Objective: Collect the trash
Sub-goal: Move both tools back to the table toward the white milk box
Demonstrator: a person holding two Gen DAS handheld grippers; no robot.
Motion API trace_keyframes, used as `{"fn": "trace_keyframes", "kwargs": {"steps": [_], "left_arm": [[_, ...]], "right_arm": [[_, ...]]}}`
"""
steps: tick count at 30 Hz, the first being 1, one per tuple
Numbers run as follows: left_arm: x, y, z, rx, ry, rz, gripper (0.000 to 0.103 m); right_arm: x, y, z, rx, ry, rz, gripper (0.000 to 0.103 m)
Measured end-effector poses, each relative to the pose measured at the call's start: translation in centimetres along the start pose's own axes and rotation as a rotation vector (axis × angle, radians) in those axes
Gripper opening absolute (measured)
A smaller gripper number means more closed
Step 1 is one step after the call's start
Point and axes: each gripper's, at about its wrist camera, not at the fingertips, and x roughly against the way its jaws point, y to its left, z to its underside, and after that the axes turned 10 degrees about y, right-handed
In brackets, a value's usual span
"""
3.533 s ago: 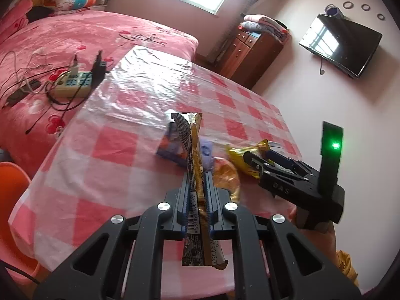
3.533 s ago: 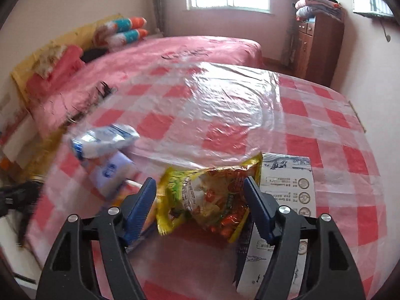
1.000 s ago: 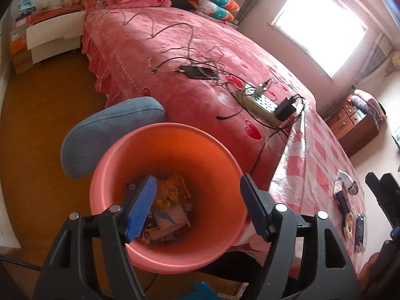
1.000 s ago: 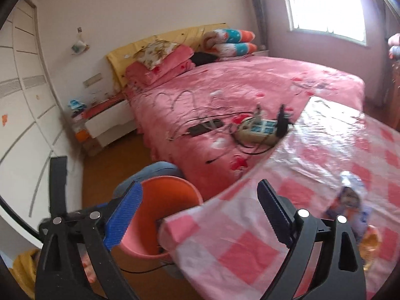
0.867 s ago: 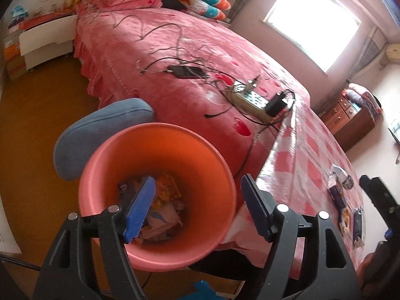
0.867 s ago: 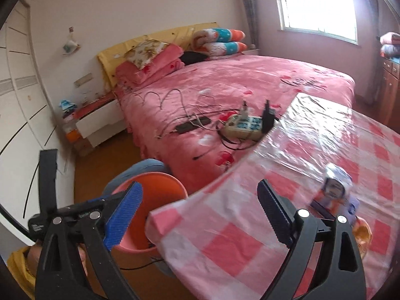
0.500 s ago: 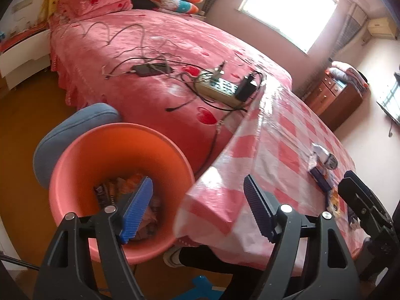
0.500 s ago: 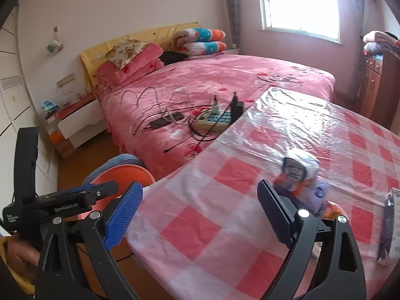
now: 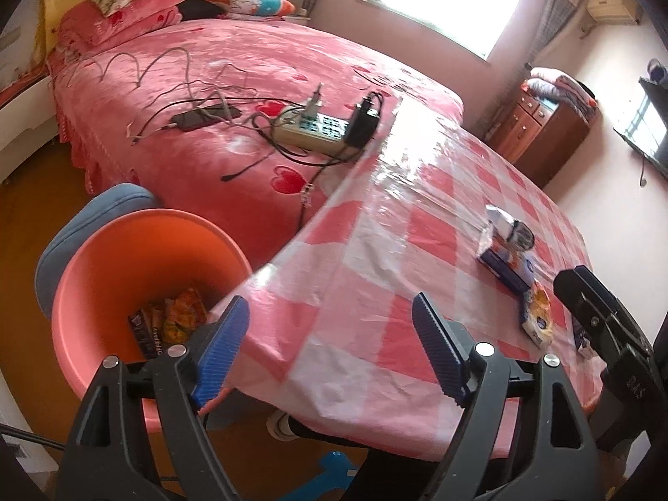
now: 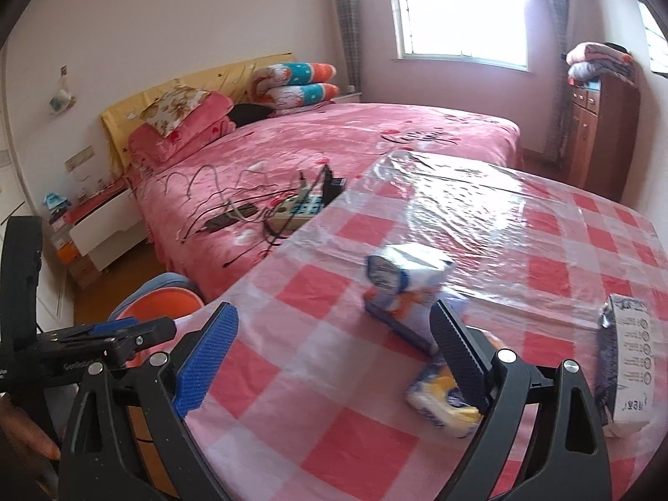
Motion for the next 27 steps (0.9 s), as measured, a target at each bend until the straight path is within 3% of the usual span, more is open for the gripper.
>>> {"fn": "trace_keyframes", "kwargs": {"steps": [15,27], "left_arm": [[-1.2,-6.2,0.3,-0.119,0.030,0.000,0.081],[-2.1,-10.1,0.9,-0.186,0.050,-0.002,0.081]], "right_arm": [[1.2,-6.3,0.8,-0.099,-0.039,0.070,0.092],[2.0,-8.9,1.3,-0.128,-0.052,0.105,0.092]]}}
